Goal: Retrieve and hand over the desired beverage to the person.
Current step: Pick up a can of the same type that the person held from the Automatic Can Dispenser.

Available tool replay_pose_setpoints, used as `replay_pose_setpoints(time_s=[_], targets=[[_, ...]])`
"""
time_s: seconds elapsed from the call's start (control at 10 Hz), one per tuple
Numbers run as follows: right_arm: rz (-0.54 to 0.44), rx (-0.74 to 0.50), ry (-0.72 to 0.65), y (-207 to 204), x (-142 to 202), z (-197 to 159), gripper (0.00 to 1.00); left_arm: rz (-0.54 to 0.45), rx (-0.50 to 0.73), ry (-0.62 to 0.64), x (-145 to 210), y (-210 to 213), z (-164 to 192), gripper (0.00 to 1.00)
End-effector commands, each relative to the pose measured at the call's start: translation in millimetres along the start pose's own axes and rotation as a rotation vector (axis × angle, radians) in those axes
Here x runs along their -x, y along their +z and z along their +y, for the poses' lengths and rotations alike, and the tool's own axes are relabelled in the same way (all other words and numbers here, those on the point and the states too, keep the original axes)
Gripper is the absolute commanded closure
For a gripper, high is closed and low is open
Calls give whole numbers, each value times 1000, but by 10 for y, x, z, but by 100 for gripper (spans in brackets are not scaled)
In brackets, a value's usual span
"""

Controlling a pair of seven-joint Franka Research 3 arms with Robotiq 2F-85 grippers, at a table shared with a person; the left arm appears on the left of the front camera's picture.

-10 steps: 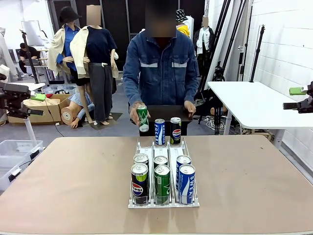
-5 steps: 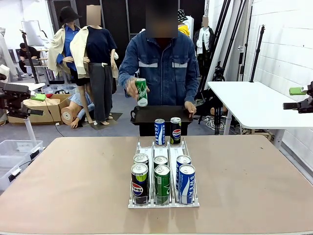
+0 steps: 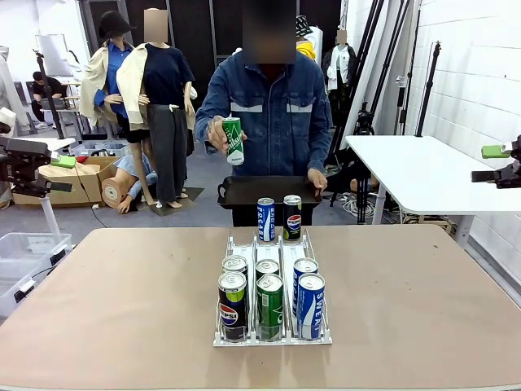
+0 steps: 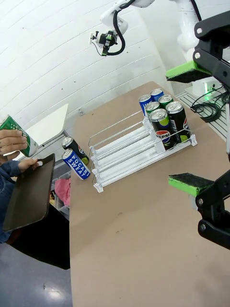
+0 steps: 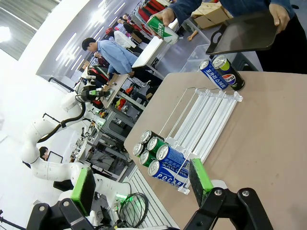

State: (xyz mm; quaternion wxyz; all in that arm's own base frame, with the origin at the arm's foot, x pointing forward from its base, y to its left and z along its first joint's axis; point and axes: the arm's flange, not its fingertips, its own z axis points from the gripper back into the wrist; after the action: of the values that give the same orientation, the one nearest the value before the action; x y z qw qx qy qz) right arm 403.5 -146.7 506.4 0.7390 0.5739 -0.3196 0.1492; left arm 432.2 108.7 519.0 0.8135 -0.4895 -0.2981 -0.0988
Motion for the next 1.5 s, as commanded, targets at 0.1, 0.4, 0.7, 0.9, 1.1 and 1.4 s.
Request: replay_pose_setpoints(time_s=[0.1, 0.4, 0.7, 0.9, 1.1, 1.4], targets=[[-3, -14, 1, -2, 1, 2, 0, -15, -3, -5, 4, 9, -13, 0], [-3, -14, 1, -2, 1, 2, 0, -15, -3, -5, 4, 9, -13, 0], [-3, -14, 1, -2, 1, 2, 0, -15, -3, -5, 4, 9, -13, 0], [-3, -14, 1, -2, 1, 2, 0, -15, -3, -5, 4, 9, -13, 0], [-3, -14, 1, -2, 1, 2, 0, -15, -3, -5, 4, 9, -13, 0], [-3, -14, 1, -2, 1, 2, 0, -15, -3, -5, 4, 9, -13, 0]])
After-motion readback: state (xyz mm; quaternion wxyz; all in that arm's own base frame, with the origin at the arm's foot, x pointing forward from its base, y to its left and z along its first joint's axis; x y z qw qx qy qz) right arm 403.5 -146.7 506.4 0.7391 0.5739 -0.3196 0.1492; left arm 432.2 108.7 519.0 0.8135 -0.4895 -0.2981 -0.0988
